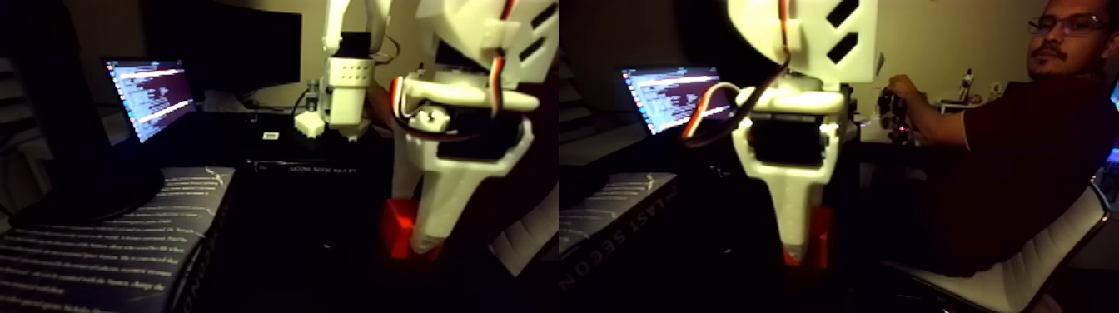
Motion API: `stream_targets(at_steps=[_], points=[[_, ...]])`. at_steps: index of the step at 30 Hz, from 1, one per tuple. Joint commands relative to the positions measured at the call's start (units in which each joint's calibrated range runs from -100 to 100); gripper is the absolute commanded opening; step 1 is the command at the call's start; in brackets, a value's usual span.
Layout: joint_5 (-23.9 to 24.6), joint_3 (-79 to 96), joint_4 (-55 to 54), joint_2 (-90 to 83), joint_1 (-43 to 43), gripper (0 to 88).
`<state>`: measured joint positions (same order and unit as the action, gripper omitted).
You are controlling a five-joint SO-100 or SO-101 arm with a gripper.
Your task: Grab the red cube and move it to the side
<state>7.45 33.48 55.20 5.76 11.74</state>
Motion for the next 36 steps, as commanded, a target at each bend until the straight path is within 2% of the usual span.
stream_targets(at_steps=[1,8,18,23,31,36], points=[[0.2,-1.0,0.3,-0.9,0.3,0.6],[0.2,-0.4,0.3,-1.4,0.8,0.6],[-1.2,3.6,0.5,-12.2,0.9,0.8],[-2.3,4.3,4.3,-18.6,0.6,0.8],[-9.8,4.7,14.9,-34.5,0.0,0.8],[-11.5,4.7,20.3,-41.5,-4.3,0.8]])
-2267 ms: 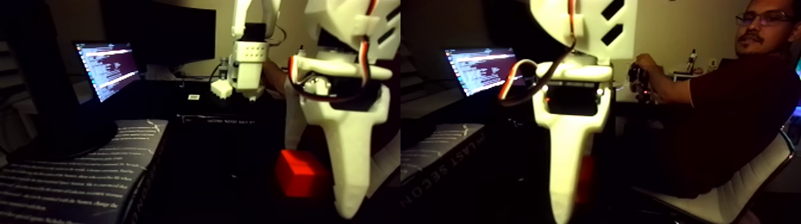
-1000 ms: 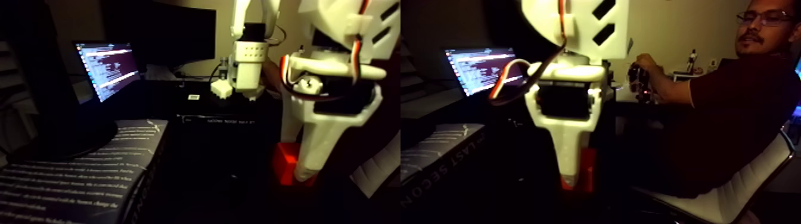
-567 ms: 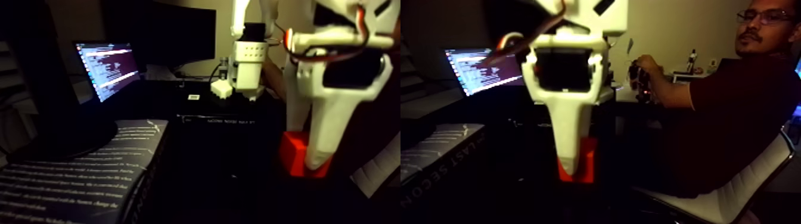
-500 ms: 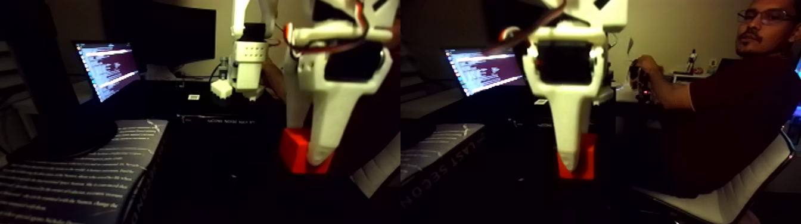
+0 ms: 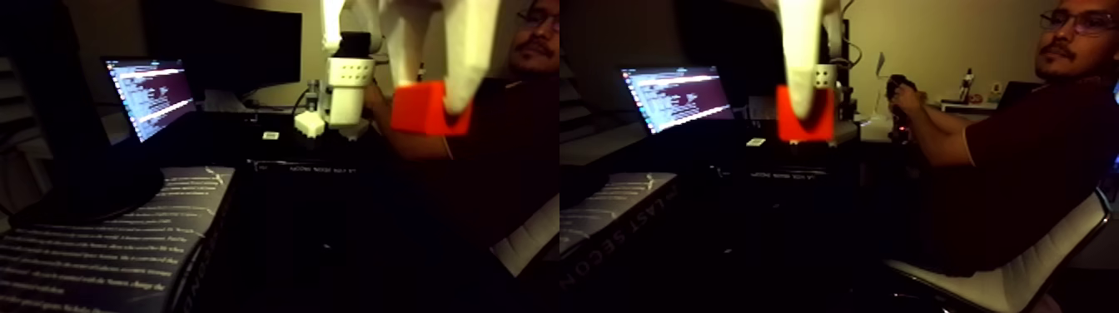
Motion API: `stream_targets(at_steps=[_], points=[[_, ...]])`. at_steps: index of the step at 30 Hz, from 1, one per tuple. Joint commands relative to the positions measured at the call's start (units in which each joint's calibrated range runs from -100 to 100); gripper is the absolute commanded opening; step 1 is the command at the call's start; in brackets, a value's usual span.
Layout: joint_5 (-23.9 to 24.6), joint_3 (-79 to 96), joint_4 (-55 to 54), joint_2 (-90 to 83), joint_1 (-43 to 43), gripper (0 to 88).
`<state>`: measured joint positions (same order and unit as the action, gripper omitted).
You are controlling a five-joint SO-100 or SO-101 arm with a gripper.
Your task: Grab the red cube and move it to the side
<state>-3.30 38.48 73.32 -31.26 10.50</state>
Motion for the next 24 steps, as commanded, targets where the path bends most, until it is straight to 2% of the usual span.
stream_targets(at_steps=[1,7,18,24], points=[[-0.9,-0.2,2.4,-5.4,-5.1,0.8],[-3.1,3.5,1.0,-7.4,-13.1,0.8],[-2.7,4.3,-7.3,-0.3,-25.5,0.8],[-2.7,2.9,-11.8,5.6,-28.1,0.8]])
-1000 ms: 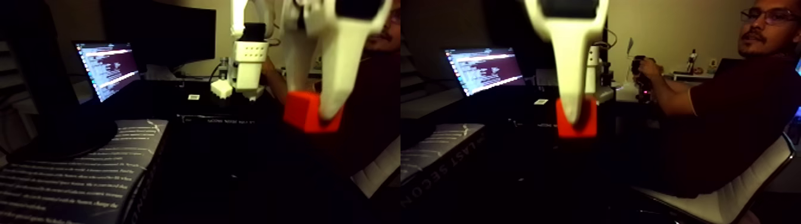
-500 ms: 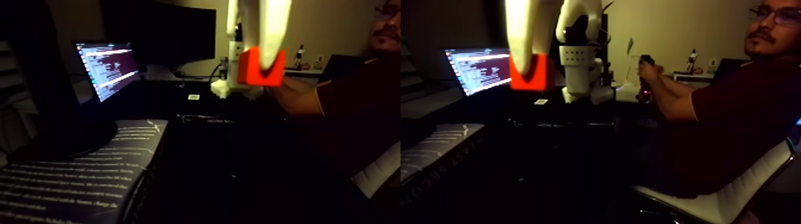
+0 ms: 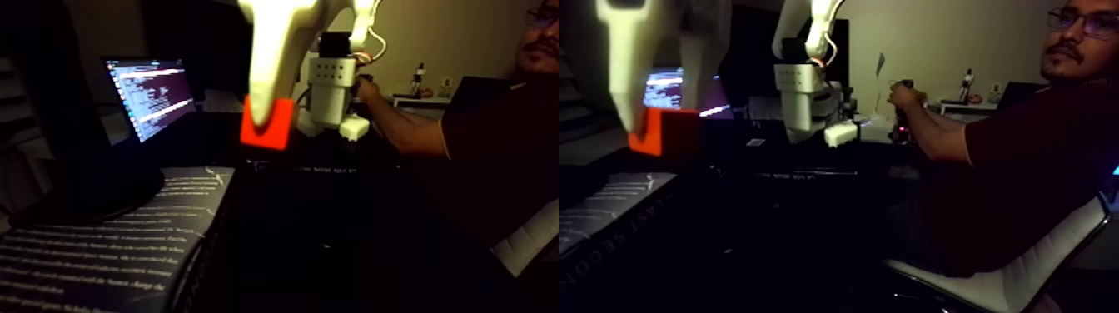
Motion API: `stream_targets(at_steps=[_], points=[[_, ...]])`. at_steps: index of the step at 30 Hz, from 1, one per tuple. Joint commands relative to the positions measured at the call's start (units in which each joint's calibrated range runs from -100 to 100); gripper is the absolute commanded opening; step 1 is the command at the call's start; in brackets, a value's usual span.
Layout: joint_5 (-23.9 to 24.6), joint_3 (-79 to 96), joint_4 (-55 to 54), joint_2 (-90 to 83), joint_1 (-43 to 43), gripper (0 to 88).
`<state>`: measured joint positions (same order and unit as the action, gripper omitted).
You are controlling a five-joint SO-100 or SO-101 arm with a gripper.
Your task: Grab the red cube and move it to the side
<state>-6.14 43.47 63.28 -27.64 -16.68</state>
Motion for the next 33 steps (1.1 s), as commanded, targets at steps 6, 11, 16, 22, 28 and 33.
stream_targets(at_steps=[6,11,16,22,28,33], points=[[0.2,-10.8,1.3,7.6,-2.3,0.8],[0.2,-19.0,7.5,10.7,-2.4,0.8],[0.2,-23.3,10.1,16.6,-2.6,0.8],[0.3,-25.4,6.9,25.5,-4.9,0.8],[1.3,-31.9,6.1,31.4,-8.4,0.8],[1.5,-35.4,6.7,34.0,-9.9,0.8]])
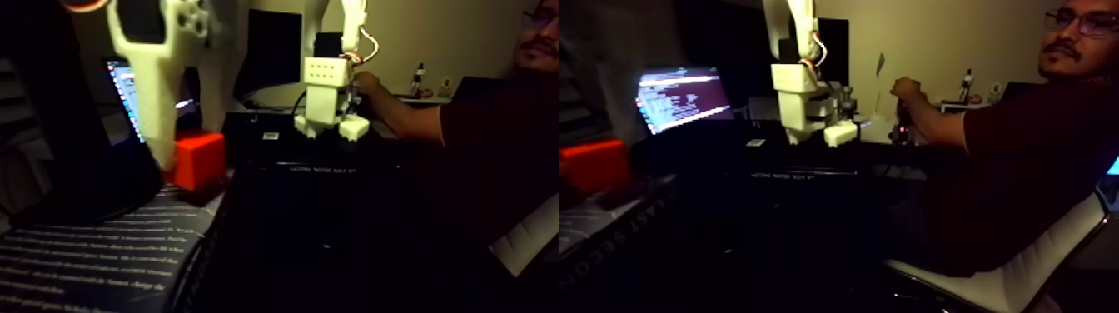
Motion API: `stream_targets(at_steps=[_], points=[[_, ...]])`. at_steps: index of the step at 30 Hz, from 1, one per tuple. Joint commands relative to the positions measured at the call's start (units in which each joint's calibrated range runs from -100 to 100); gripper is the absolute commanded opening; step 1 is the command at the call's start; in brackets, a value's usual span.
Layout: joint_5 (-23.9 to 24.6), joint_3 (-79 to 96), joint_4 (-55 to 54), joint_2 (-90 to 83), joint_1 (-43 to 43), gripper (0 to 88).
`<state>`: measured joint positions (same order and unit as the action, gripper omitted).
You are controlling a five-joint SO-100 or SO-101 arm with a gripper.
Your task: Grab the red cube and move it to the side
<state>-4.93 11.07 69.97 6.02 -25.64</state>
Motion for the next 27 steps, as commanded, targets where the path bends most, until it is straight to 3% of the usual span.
stream_targets(at_steps=[1,8,27], points=[[0.3,-3.0,0.0,0.9,-0.9,0.8],[0.4,-3.2,-1.4,2.7,-1.5,6.6],[0.4,-2.3,-4.2,2.9,-2.0,7.0]])
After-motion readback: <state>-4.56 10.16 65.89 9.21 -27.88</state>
